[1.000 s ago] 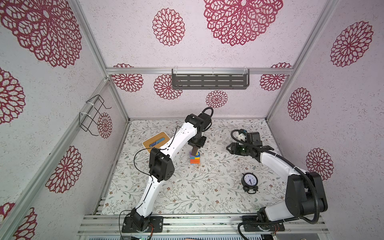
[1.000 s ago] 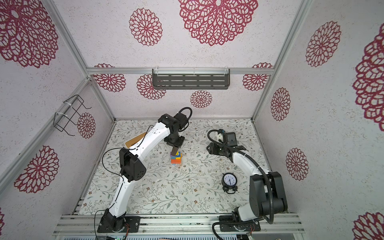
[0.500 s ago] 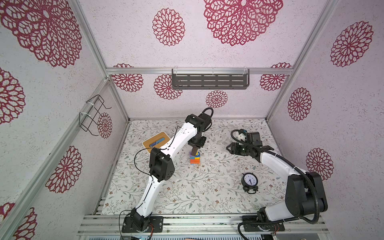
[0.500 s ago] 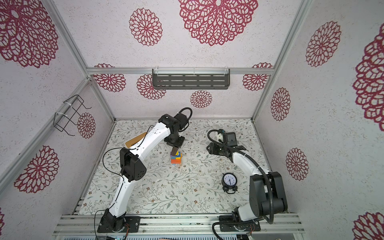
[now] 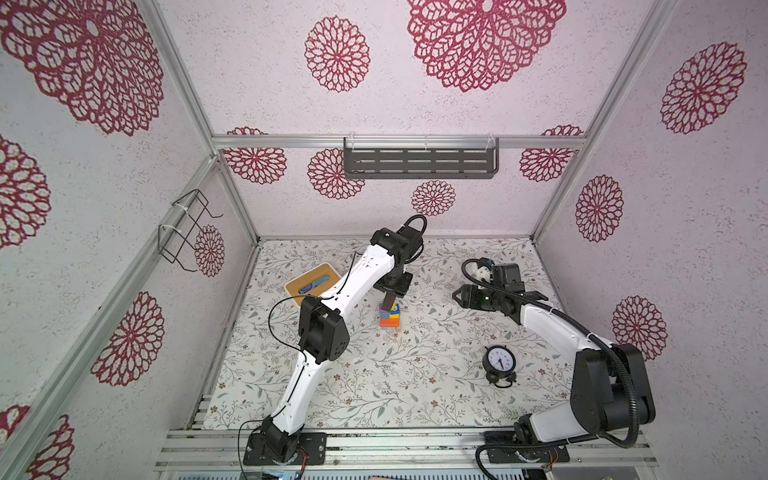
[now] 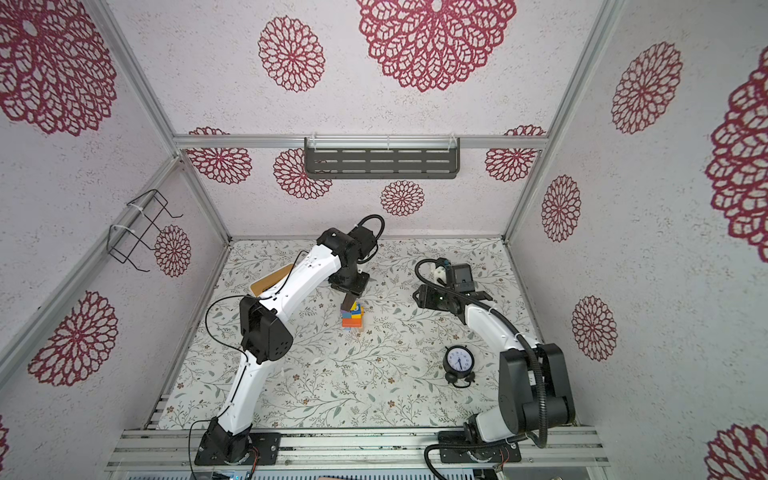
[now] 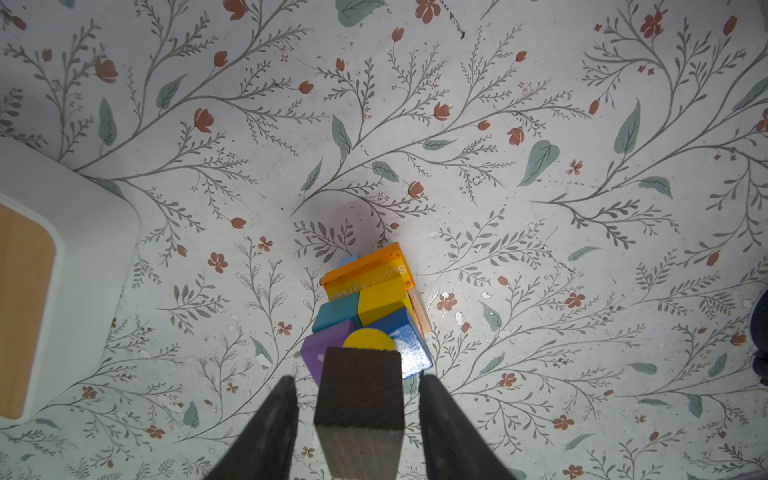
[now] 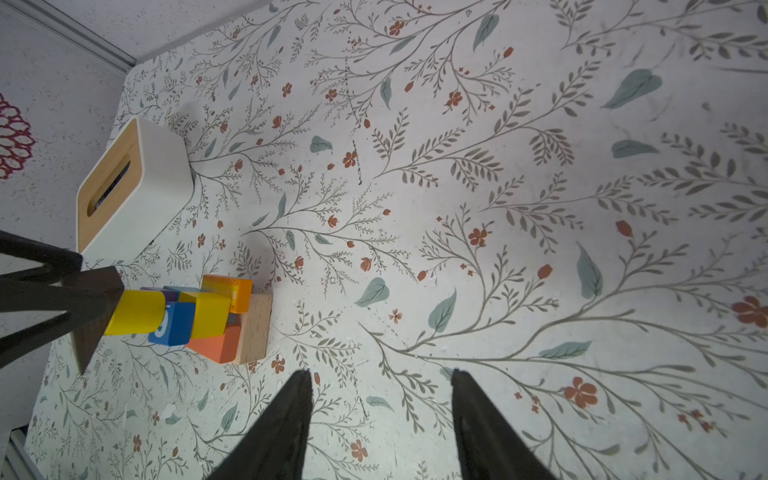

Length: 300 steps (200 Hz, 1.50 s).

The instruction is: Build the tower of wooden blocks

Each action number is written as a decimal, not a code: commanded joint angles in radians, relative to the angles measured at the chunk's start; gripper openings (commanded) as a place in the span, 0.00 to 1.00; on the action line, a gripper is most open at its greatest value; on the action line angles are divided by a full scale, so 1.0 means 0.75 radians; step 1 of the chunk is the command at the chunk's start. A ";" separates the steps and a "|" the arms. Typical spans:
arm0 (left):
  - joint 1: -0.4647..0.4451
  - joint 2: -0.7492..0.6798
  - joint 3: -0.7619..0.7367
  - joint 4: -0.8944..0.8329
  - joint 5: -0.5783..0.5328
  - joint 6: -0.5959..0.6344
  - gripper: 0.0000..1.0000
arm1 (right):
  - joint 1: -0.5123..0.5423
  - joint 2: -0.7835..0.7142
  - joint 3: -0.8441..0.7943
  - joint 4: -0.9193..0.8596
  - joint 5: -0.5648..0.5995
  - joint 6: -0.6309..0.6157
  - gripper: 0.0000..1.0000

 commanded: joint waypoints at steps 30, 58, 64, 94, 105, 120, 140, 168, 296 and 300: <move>0.000 -0.009 0.062 0.012 -0.033 -0.013 0.65 | -0.001 -0.041 -0.013 0.025 -0.005 -0.026 0.57; 0.000 -0.058 0.071 0.051 -0.083 -0.028 0.73 | -0.001 -0.050 -0.015 0.025 0.008 -0.026 0.57; 0.002 -0.079 0.069 0.066 -0.095 -0.032 0.76 | -0.002 -0.054 -0.015 0.028 0.012 -0.026 0.57; 0.015 -0.217 0.018 0.171 -0.154 -0.049 0.84 | -0.001 -0.102 -0.018 0.035 0.042 -0.027 0.57; 0.029 -0.279 -0.012 0.205 -0.187 -0.070 0.86 | -0.003 -0.130 -0.019 0.035 0.068 -0.026 0.57; 0.049 -0.387 -0.084 0.271 -0.217 -0.095 0.87 | -0.003 -0.180 -0.032 0.052 0.112 -0.027 0.59; 0.072 -0.585 -0.256 0.402 -0.256 -0.123 0.88 | -0.007 -0.248 -0.085 0.116 0.169 -0.019 0.61; 0.131 -0.867 -0.551 0.570 -0.331 -0.172 0.98 | -0.027 -0.341 -0.145 0.165 0.249 0.003 0.68; 0.488 -2.292 -2.171 1.330 -0.857 -0.234 0.97 | -0.062 -0.728 -0.732 0.638 0.899 -0.079 0.99; 0.494 -2.302 -2.191 1.334 -0.878 -0.223 0.97 | -0.062 -0.740 -0.767 0.676 0.911 -0.088 0.99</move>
